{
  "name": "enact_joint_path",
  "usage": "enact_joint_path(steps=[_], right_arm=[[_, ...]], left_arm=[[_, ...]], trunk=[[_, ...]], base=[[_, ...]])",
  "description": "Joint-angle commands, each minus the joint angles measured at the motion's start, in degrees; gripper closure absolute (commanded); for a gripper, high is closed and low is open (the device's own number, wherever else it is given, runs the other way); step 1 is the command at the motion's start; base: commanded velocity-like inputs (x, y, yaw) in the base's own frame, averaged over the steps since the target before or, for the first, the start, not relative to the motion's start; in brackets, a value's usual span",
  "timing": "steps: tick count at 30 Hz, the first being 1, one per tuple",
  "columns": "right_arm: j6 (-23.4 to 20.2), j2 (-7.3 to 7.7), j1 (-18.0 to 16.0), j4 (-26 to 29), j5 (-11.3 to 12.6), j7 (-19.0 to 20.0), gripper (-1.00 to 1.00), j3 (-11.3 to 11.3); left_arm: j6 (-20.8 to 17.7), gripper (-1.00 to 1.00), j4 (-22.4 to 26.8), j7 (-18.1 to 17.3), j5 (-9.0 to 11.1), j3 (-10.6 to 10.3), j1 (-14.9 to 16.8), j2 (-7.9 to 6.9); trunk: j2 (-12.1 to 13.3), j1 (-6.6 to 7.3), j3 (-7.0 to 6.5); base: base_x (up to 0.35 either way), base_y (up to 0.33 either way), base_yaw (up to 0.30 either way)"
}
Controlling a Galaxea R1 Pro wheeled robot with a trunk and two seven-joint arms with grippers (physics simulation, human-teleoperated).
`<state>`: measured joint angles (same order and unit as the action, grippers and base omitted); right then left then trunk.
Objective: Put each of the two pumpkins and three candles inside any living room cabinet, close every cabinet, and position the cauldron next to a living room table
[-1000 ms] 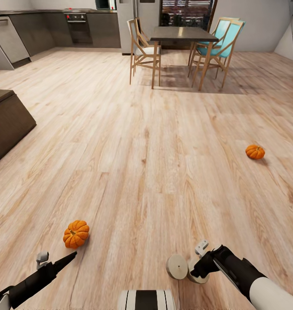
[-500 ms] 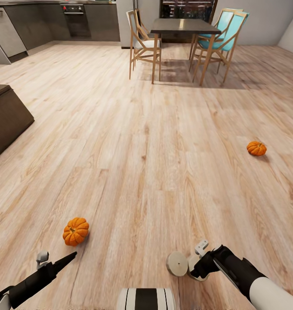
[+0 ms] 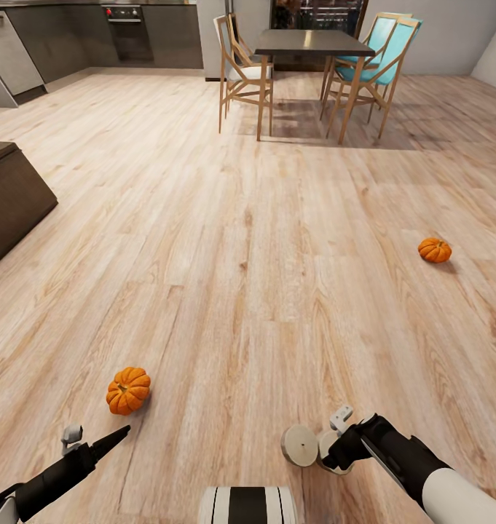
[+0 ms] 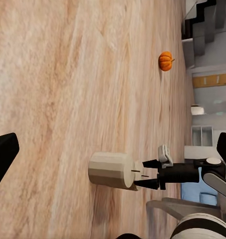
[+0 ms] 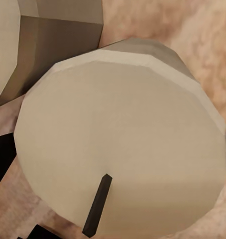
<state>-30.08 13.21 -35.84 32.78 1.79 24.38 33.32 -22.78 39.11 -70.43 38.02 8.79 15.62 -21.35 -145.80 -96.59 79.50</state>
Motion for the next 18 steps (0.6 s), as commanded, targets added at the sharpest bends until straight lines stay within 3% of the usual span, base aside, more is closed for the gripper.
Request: enact_joint_path(steps=[1,8,9,18], right_arm=[[-0.25,0.06,0.07,0.00,0.05,-0.03,-1.00,0.19],[-0.24,0.06,0.07,0.00,0.05,-0.03,-1.00,0.19],[-0.24,0.06,0.07,0.00,0.05,-0.03,1.00,0.18],[0.06,0.06,0.07,-0.08,0.05,-0.03,1.00,0.16]], left_arm=[[-0.60,-1.00,0.00,-0.14,0.21,0.00,0.03,-0.01],[-0.60,-1.00,0.00,-0.14,0.21,0.00,0.03,-0.01],[-0.60,-1.00,0.00,-0.14,0.21,0.00,0.03,-0.01],[-0.60,-1.00,0.00,-0.14,0.21,0.00,0.03,-0.01]], trunk=[[-0.01,-0.03,0.06],[-0.01,-0.03,0.06],[-0.01,-0.03,0.06],[-0.01,-0.03,0.06]], base=[[0.000,0.000,0.000],[0.000,0.000,0.000],[0.000,0.000,0.000],[0.000,0.000,0.000]])
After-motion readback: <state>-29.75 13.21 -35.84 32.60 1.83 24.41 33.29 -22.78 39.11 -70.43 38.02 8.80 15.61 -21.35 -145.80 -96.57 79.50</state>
